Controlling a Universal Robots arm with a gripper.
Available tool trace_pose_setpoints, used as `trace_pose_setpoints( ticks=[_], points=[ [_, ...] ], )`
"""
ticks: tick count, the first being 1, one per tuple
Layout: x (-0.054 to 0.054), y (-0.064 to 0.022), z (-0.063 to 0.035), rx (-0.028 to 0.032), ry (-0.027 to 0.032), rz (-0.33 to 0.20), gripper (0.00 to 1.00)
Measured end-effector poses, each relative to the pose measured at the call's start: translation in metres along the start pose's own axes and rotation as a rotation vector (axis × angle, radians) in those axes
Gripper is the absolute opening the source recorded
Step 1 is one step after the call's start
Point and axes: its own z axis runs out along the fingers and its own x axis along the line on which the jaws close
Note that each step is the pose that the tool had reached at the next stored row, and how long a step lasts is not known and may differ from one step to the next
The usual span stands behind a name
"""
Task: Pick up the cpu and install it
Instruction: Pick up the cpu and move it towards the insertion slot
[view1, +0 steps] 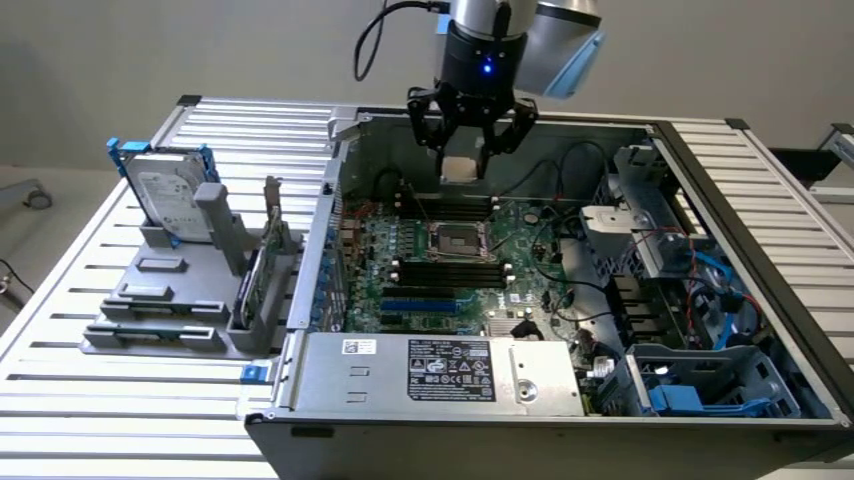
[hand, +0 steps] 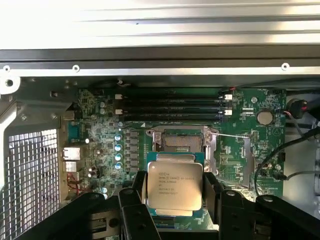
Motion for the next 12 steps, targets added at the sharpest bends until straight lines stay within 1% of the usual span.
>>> trace_pose_setpoints(
  ticks=[12],
  points=[
    [-0.007, 0.0056, 0.0218, 0.0001, 0.0000, 0.000, 0.55]
  ],
)
